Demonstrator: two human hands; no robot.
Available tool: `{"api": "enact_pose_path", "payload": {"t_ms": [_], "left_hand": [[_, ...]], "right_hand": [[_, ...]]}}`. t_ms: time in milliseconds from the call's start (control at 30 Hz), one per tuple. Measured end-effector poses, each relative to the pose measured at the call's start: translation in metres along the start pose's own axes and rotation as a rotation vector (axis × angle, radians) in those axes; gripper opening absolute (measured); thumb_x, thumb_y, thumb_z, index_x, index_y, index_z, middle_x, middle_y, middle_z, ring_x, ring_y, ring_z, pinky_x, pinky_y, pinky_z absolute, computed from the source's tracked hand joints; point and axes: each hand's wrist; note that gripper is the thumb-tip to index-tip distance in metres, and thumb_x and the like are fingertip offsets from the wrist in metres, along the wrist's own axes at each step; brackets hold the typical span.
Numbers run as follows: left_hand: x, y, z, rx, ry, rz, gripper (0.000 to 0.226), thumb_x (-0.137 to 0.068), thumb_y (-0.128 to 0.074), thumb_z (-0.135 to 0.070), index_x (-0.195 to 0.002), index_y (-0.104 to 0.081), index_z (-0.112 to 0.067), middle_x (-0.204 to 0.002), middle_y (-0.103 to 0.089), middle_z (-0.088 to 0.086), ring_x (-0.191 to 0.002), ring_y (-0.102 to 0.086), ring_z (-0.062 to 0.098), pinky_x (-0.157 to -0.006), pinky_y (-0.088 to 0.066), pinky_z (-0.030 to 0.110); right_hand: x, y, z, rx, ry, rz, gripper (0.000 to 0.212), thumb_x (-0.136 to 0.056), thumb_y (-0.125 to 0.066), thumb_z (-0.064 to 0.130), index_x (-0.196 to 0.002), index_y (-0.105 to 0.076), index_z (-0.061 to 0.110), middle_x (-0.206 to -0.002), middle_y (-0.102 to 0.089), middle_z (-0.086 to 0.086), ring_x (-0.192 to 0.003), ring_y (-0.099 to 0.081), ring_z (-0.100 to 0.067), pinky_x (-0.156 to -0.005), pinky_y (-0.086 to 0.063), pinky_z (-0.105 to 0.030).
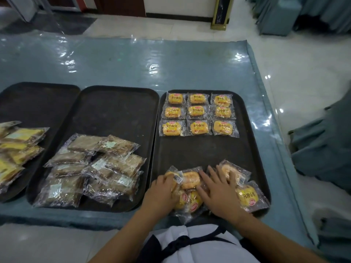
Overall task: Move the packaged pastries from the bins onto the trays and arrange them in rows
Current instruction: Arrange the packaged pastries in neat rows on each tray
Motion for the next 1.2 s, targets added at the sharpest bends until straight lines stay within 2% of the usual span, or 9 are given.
{"api": "enact_pose_path", "payload": {"t_ms": [167,300,367,433,533,633,767,933,1200], "left_hand": [[0.0,0.01,0.013,0.179,-0.074,0.0,0.053,-0.093,-0.057,-0.035,-0.142,-0.039,-0.038,-0.125,-0.051,-0.007,-0.108,-0.055,0.014,-0.088,-0.05,0.033],[-0.001,0.026,0.025,0.712,0.03,0.104,0.031,-0.099,-0.057,-0.023,-0.126,-0.059,-0.039,-0.119,-0.064,-0.015,-0.108,-0.062,0.006,-0.09,-0.053,0.029],[-0.003,0.037,0.028,0.917,0.115,0.146,0.028,-0.1,-0.054,-0.015,-0.114,-0.064,-0.038,-0.112,-0.069,-0.011,-0.104,-0.066,0.01,-0.092,-0.056,0.035],[-0.006,0.044,0.033,1.039,0.182,0.135,0.028,-0.101,-0.052,-0.01,-0.113,-0.066,-0.03,-0.106,-0.072,-0.004,-0.098,-0.07,0.02,-0.089,-0.058,0.041],[-0.008,0.051,0.039,1.152,0.228,0.118,0.022,-0.101,-0.053,-0.011,-0.117,-0.066,-0.017,-0.103,-0.075,0.006,-0.088,-0.074,0.025,-0.072,-0.059,0.038],[-0.007,0.056,0.041,1.268,0.228,0.147,0.017,-0.098,-0.059,-0.012,-0.113,-0.068,-0.011,-0.101,-0.076,0.01,-0.086,-0.073,0.024,-0.072,-0.061,0.038],[-0.003,0.059,0.042,1.326,0.193,0.228,0.019,-0.091,-0.068,-0.007,-0.11,-0.069,-0.006,-0.102,-0.076,0.013,-0.084,-0.073,0.025,-0.067,-0.059,0.038],[0.0,0.06,0.042,1.267,0.176,0.222,0.022,-0.088,-0.072,-0.013,-0.109,-0.07,-0.008,-0.093,-0.077,0.01,-0.074,-0.07,0.018,-0.075,-0.054,0.035],[-0.004,0.062,0.037,1.277,0.177,0.19,0.02,-0.09,-0.068,-0.008,-0.111,-0.069,-0.009,-0.101,-0.076,0.01,-0.08,-0.07,0.018,-0.069,-0.053,0.028]], "right_hand": [[0.0,-0.002,-0.004,-0.015,-0.014,-0.008,0.062,-0.094,-0.01,0.072,-0.151,-0.007,0.05,-0.164,-0.01,0.008,-0.151,0.007,-0.017,-0.118,0.014,-0.053],[0.003,-0.004,-0.001,-0.009,-0.043,-0.037,0.061,-0.094,-0.01,0.073,-0.151,-0.008,0.051,-0.164,-0.011,0.008,-0.15,0.006,-0.015,-0.116,0.017,-0.05],[0.004,-0.006,0.001,0.011,-0.055,-0.046,0.062,-0.094,-0.011,0.072,-0.151,-0.01,0.05,-0.164,-0.012,0.008,-0.15,0.005,-0.015,-0.116,0.017,-0.049],[0.003,-0.007,0.001,0.029,-0.068,-0.04,0.062,-0.094,-0.012,0.071,-0.152,-0.01,0.049,-0.164,-0.011,0.009,-0.151,0.005,-0.016,-0.117,0.015,-0.05],[0.004,-0.008,0.003,0.047,-0.087,-0.026,0.062,-0.094,-0.01,0.071,-0.152,-0.01,0.049,-0.164,-0.009,0.01,-0.151,0.007,-0.016,-0.119,0.012,-0.054],[0.005,-0.007,0.008,0.036,-0.122,-0.027,0.063,-0.093,-0.009,0.071,-0.152,-0.009,0.05,-0.164,-0.007,0.01,-0.151,0.008,-0.016,-0.119,0.011,-0.054],[0.007,-0.006,0.011,0.035,-0.143,-0.036,0.063,-0.093,-0.01,0.071,-0.152,-0.01,0.049,-0.164,-0.007,0.01,-0.151,0.008,-0.016,-0.118,0.013,-0.054],[0.008,-0.01,0.011,0.03,-0.156,-0.041,0.063,-0.093,-0.01,0.071,-0.152,-0.008,0.049,-0.164,-0.007,0.009,-0.151,0.008,-0.017,-0.118,0.011,-0.056],[0.009,-0.013,0.012,0.02,-0.165,-0.07,0.063,-0.093,-0.01,0.07,-0.152,-0.011,0.048,-0.164,-0.01,0.009,-0.151,0.006,-0.016,-0.118,0.012,-0.054]]}}
Point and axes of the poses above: each hand's wrist, its own x-axis away from the middle knuckle, its own y-axis out of the back of the hand, z = x × y
